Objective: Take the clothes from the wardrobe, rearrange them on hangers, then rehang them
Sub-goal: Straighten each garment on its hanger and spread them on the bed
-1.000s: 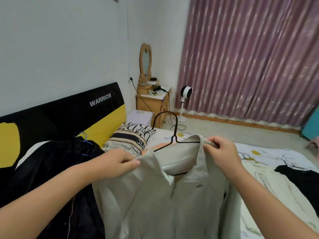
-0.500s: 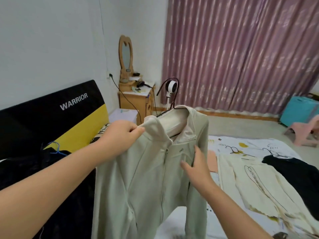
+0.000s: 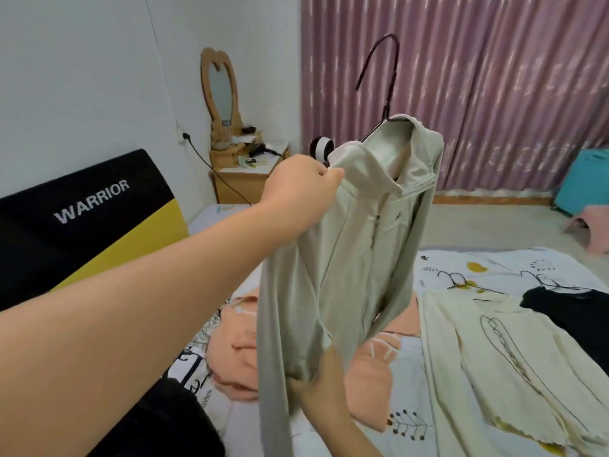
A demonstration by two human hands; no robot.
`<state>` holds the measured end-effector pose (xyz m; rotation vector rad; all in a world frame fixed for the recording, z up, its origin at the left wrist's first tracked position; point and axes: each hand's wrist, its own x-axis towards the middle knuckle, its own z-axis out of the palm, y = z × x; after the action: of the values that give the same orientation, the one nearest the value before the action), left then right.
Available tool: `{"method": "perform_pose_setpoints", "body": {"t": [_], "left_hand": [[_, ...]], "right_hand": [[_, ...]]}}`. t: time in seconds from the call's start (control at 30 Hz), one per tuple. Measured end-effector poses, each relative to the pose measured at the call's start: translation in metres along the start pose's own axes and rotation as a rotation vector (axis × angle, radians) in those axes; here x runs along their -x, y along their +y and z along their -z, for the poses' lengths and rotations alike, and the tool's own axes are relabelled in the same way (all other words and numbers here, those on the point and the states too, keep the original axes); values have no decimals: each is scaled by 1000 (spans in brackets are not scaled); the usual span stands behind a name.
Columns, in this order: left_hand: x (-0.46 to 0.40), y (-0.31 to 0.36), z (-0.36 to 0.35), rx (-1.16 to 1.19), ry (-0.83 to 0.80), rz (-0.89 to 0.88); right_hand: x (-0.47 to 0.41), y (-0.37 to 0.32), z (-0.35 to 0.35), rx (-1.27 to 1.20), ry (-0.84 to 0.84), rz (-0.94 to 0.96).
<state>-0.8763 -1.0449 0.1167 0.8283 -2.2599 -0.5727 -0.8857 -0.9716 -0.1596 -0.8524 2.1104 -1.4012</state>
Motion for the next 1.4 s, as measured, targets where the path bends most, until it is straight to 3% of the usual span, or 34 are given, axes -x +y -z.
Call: {"method": "perform_pose_setpoints", "body": {"t": [0.1,0.17,0.3,0.43,0.6,0.8,0.9,1.03,1.23,1.3,1.4], "left_hand": [[-34,1,-28,24,-9,-6],[-56,-7,-45,25,-7,-9],[-96,-41,-76,21,-9,5],[-120,-107,-112,60,43,103],[-123,-231,-169,-23,57,225],[-76,-401,-248,-270,-4,361],[-44,-473,-280,-404,-67,394],[-15,-542,-305,-501,-104,415],[25,-593,-340,-615,-113,407],[52,-594,-362,-646,-301,363],[96,-604,-395,-657,-676,441]], "right_hand": [[-45,12,14,-162,193,-147],[-77,19,38,-126,308,-234],[-132,34,99,-79,590,-144],[-171,43,125,80,702,-87],[-204,89,75,417,488,-30],[-217,197,-27,636,-92,-87],[-213,246,-74,699,-290,-110],[-216,299,-100,907,-322,-193],[-215,364,-119,994,-372,-211],[-211,378,-123,1002,-335,-182],[-209,385,-128,1024,-303,-155]]}}
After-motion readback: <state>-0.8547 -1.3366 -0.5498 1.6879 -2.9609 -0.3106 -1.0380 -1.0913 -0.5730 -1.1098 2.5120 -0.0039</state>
